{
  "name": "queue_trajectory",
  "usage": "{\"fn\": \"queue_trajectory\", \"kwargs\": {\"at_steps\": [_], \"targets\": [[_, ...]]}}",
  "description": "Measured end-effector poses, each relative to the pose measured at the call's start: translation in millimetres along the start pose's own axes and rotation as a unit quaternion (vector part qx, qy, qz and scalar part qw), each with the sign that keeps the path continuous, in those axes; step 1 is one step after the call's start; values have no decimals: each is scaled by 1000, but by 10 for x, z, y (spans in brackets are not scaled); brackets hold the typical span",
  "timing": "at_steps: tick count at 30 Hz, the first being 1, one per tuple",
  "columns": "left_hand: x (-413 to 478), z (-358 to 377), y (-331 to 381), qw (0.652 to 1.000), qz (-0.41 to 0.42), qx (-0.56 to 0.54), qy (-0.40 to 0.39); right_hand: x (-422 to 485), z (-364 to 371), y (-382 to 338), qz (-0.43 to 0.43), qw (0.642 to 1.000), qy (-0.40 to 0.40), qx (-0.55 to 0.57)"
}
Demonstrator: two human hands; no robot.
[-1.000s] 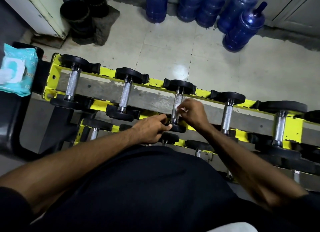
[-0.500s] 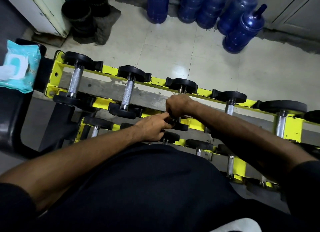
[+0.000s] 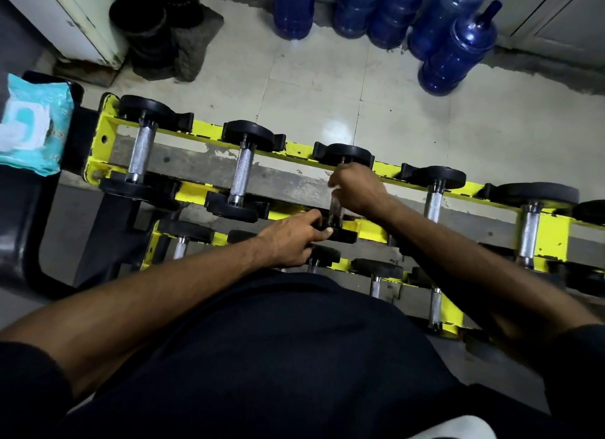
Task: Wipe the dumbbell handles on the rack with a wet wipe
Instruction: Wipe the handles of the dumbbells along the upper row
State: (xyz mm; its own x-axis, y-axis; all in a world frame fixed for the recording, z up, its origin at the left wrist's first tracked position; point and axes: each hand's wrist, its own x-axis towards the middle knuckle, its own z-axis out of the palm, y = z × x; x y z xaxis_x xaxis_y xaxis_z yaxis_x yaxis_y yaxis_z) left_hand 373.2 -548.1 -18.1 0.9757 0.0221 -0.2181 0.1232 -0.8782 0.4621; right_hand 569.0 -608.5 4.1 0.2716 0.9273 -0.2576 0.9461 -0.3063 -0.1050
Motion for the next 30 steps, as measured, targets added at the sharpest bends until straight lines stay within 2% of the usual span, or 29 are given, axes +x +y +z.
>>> {"fn": "queue_trajectory", "kwargs": {"at_steps": [1,3,6,8,13,17,20,21,23,25,26,28,29,30], "targets": [[0,2,-4,1000,0,0,0,-79,54,48,39,996,45,64],[-4,6,-13,1000,3,-1,2,-271,199,14,132,966,114,192],[-15,7,-27,1000,7,-1,7,-510,388,-118,197,922,136,303],[-17,1,-29,1000,5,-1,8,-508,422,-125,213,918,153,298],[-25,6,8,1000,0,2,7,-138,244,-15,214,931,220,196],[-24,-5,17,1000,-5,-7,8,-132,290,19,143,964,172,143],[-14,-10,20,1000,-7,-10,9,-402,465,-43,117,962,130,207],[-13,-10,19,1000,-9,-9,10,-489,500,-79,137,947,135,258],[-15,-10,19,1000,-9,-6,15,-508,547,-103,226,886,165,369],[-24,-7,19,1000,-10,-3,16,-331,540,-45,338,795,190,466],[-31,-4,22,1000,-11,-1,15,-209,522,4,378,738,199,523],[-42,3,26,1000,-16,5,14,5,491,112,417,628,199,627],[-46,4,28,1000,-17,7,13,64,490,153,422,595,188,657],[-48,7,26,1000,-16,8,11,72,502,180,425,579,172,674]]}}
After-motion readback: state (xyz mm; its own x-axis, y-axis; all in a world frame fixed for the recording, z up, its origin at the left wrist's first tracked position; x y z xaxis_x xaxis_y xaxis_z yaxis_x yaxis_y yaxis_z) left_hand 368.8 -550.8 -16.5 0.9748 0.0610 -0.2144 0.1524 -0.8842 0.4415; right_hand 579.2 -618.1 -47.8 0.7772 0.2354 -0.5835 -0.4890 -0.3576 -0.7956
